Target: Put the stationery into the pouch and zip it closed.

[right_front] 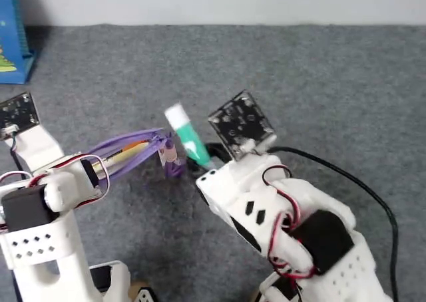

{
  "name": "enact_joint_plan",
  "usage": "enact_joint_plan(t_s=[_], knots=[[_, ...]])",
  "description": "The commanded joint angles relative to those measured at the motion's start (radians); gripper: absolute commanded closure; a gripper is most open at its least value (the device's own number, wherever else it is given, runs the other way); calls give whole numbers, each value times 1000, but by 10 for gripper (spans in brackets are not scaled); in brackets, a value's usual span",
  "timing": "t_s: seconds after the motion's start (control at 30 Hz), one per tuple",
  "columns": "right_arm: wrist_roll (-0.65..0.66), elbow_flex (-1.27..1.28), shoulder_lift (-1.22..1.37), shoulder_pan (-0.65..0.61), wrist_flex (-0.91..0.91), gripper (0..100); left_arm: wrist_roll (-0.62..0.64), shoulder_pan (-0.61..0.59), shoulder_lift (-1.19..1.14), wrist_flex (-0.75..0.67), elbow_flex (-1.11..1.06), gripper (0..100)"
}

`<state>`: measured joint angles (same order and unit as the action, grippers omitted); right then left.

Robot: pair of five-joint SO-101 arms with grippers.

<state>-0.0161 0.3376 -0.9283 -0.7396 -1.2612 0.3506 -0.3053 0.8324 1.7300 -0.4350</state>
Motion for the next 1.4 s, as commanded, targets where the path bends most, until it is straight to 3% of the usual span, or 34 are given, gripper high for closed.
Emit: enact_joint_plan(t_s=[0.0, 0.13, 0.33, 0.43, 0.63, 1.07, 1.27, 1.37], knots=[[0, 25, -30, -65, 176, 991, 6, 5, 3, 21, 5, 990], [0, 163, -30, -147, 450, 991, 6, 5, 3, 21, 5, 990], [2, 509, -30, -173, 1032, 991, 6, 5, 3, 21, 2, 990], [3, 632, -28, -183, 1233, 991, 6, 5, 3, 21, 2, 990], [0, 724, 15, -186, 1405, 991, 6, 5, 3, 21, 5, 990], [2, 809, 361, -186, 1759, 984, 6, 3, 3, 23, 7, 990], [3, 856, 360, -188, 1707, 780, 6, 3, 3, 23, 7, 990], [3, 853, 340, -188, 1670, 764, 6, 3, 3, 23, 7, 990]])
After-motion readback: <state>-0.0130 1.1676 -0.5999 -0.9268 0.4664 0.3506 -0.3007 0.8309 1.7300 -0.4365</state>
